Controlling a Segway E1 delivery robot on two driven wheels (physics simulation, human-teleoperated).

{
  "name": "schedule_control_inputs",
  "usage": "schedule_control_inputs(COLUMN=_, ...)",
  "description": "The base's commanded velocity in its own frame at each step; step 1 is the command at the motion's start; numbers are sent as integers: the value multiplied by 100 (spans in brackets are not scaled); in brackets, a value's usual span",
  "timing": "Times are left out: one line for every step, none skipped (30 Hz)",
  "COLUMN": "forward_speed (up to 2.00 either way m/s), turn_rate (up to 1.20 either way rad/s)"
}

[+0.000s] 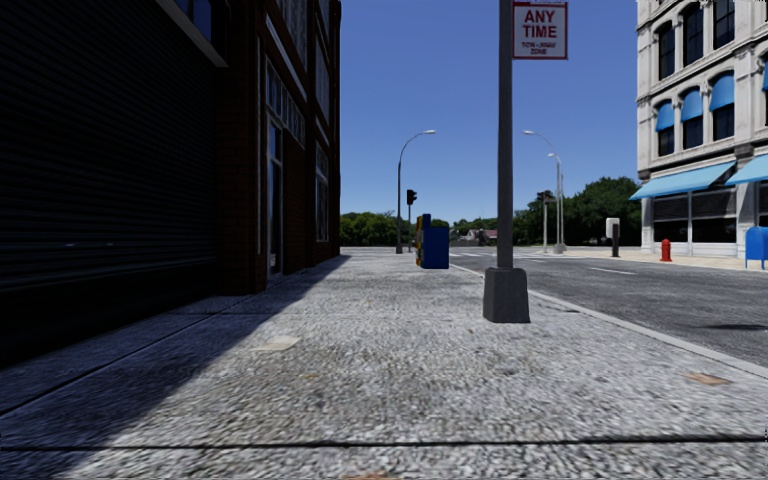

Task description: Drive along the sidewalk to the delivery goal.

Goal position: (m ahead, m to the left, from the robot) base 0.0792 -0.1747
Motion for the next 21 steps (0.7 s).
schedule_control_inputs(forward_speed=121, turn_rate=0)
schedule_control_inputs(forward_speed=120, turn_rate=0)
schedule_control_inputs(forward_speed=119, turn_rate=0)
schedule_control_inputs(forward_speed=114, turn_rate=0)
schedule_control_inputs(forward_speed=114, turn_rate=0)
schedule_control_inputs(forward_speed=0, turn_rate=0)
schedule_control_inputs(forward_speed=0, turn_rate=0)
schedule_control_inputs(forward_speed=0, turn_rate=0)
schedule_control_inputs(forward_speed=0, turn_rate=0)
schedule_control_inputs(forward_speed=0, turn_rate=0)
schedule_control_inputs(forward_speed=0, turn_rate=0)
schedule_control_inputs(forward_speed=0, turn_rate=0)
schedule_control_inputs(forward_speed=0, turn_rate=0)
schedule_control_inputs(forward_speed=0, turn_rate=0)
schedule_control_inputs(forward_speed=0, turn_rate=0)
schedule_control_inputs(forward_speed=0, turn_rate=0)
schedule_control_inputs(forward_speed=0, turn_rate=0)
schedule_control_inputs(forward_speed=0, turn_rate=0)
schedule_control_inputs(forward_speed=0, turn_rate=0)
schedule_control_inputs(forward_speed=0, turn_rate=0)
schedule_control_inputs(forward_speed=0, turn_rate=0)
